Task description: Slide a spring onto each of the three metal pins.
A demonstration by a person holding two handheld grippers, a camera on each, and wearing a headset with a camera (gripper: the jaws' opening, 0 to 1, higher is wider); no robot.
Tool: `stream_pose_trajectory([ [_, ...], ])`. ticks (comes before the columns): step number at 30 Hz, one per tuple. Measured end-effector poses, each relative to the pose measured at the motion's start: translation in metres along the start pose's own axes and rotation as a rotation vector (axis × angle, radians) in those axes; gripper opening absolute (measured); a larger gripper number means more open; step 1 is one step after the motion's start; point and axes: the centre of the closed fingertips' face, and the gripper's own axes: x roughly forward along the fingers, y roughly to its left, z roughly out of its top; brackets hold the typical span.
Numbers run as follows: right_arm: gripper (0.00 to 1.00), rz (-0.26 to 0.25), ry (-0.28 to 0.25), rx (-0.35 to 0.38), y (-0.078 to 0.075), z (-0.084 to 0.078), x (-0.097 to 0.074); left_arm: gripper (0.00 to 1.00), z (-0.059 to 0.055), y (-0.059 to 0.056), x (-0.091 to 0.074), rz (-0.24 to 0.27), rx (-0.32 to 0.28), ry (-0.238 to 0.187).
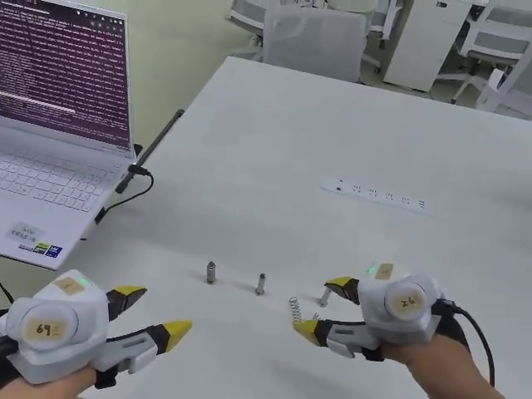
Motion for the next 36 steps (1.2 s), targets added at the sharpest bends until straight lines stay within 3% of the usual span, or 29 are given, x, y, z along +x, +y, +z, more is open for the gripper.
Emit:
stream_pose_trajectory([
  [5, 0.52, -0.019, -0.009, 0.033, -0.001, -0.011, -0.018, 0.47, -0.002, -0.004, 0.006, -0.005, 0.000, 0.008],
  [18, 0.57, -0.076, -0.036, 0.132, -0.003, -0.033, -0.053, 0.45, -0.004, -0.031, 0.028, -0.059, 0.012, 0.040],
  [25, 0.59, -0.094, -0.039, 0.166, -0.003, -0.047, -0.068, 0.45, -0.001, -0.049, 0.043, -0.111, 0.060, 0.071],
  [31, 0.60, -0.105, -0.046, 0.202, -0.001, -0.056, -0.079, 0.44, -0.003, -0.057, 0.057, -0.157, 0.101, 0.102],
  [36, 0.60, -0.108, -0.055, 0.221, 0.002, -0.061, -0.085, 0.43, -0.003, -0.069, 0.070, -0.191, 0.105, 0.112],
])
